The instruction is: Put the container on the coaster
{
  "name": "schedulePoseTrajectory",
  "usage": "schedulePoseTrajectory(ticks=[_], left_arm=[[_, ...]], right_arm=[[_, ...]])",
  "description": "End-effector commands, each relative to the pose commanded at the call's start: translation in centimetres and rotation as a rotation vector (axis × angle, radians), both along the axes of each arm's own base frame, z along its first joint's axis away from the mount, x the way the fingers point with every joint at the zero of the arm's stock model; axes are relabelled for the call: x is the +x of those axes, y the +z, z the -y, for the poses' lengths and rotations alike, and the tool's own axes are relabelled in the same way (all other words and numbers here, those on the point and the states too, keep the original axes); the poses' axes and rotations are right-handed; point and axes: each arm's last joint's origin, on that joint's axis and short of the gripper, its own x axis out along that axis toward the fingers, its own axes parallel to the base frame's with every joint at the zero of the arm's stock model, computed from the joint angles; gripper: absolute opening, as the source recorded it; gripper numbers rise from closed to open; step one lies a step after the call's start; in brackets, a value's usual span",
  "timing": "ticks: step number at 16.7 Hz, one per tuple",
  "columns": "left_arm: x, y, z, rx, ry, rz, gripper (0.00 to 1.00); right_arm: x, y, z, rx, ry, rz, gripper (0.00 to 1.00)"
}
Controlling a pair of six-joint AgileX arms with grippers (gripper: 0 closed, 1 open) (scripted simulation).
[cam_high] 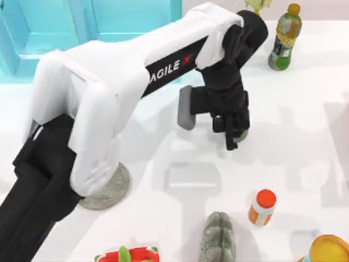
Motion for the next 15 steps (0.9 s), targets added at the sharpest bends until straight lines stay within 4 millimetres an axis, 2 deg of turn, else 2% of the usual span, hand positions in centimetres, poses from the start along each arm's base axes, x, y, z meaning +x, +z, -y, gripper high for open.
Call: schedulePoseTrajectory(ticks=[4, 7, 11, 15], left_arm=[[2.8, 0.9, -6.2, 0.052, -0.174, 0.026, 0.00], [3.6, 1.7, -11.3, 0.096, -0.403, 0.034, 0.00], [2.7, 2.9, -16.8, 0.124, -0.777, 0.010, 0.00], [0.4, 4.3, -20.0, 0.107, -1.132, -0.021, 0.00]], right_arm=[[0.0, 0.0, 0.0, 0.000, 0.000, 0.000, 1.00], [0.0, 0.0, 0.0, 0.000, 0.000, 0.000, 1.00], [0.0, 0.0, 0.0, 0.000, 0.000, 0.000, 1.00], [0.0, 0.0, 0.0, 0.000, 0.000, 0.000, 1.00]])
